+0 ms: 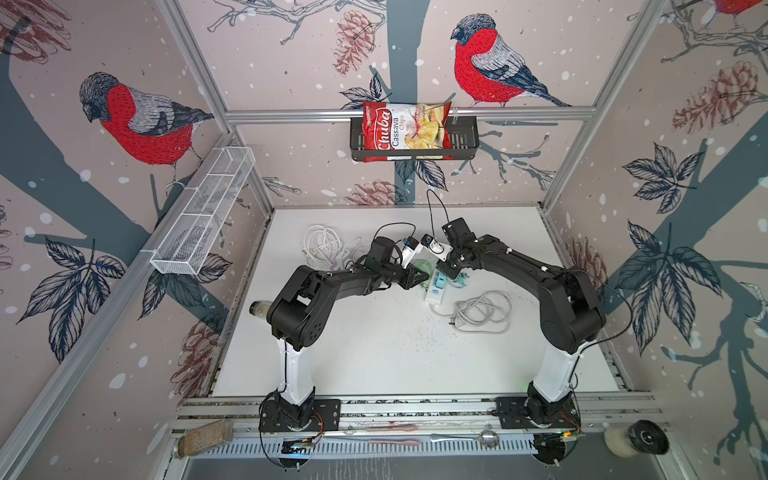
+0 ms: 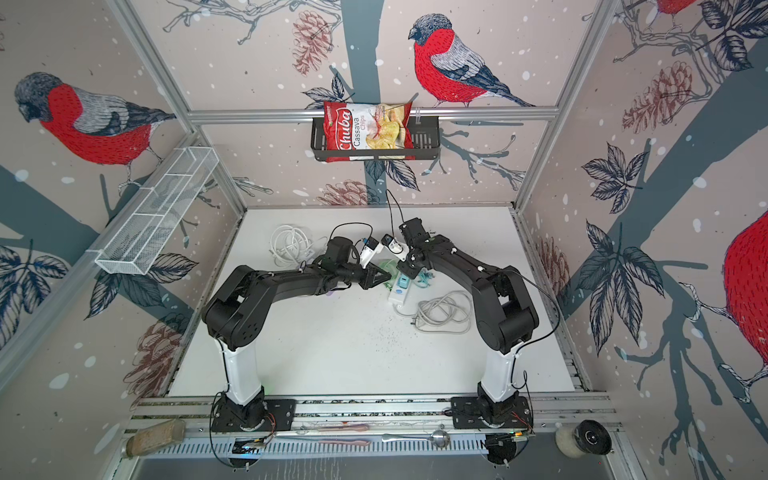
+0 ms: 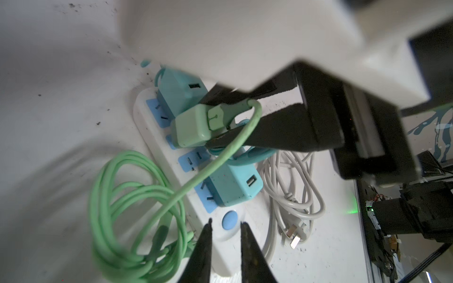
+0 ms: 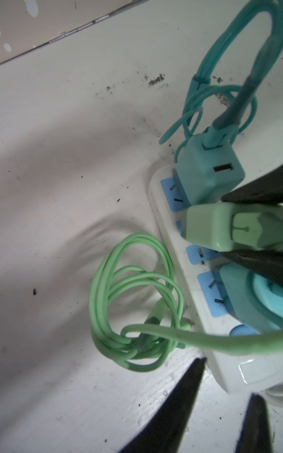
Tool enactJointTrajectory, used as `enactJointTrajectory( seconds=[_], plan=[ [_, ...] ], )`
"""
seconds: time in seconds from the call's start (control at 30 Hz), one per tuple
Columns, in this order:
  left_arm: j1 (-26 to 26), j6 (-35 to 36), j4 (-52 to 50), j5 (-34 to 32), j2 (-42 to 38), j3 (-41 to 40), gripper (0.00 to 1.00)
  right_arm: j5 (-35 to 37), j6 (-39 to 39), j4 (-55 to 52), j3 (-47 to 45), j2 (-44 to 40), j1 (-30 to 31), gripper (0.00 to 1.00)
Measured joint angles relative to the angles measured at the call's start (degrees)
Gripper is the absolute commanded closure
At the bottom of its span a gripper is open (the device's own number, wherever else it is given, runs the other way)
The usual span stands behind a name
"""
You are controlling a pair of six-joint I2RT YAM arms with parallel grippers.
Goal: Insert plugs into power strip
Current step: Insert the plug into the socket.
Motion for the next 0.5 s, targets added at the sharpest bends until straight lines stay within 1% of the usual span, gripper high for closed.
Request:
enactJointTrajectory(
  seconds=[0.13,0.2,0.27,0.5],
  plan=[
    [-1.7,0.0,-1.0,-0.3,0.0,0.0,0.74,-2.5,-0.3,1.0,-1.4,-0.5,-0.7,1.00],
    [-2.6,0.0,-1.9,-1.7,0.0,0.0,0.71,-4.5,-0.6,2.1,-2.7,-1.2,-1.4,0.99],
    [-3.5,-0.1,-2.4,-3.7,0.0,0.2,0.69,-5.7,-0.3,3.0,-3.4,-1.5,-1.6,0.97],
    [-4.2,-3.2,-4.8,-12.0,0.0,1.5,0.64,-5.9,2.9,4.0,-3.5,-1.5,-1.3,0.92]
  ],
)
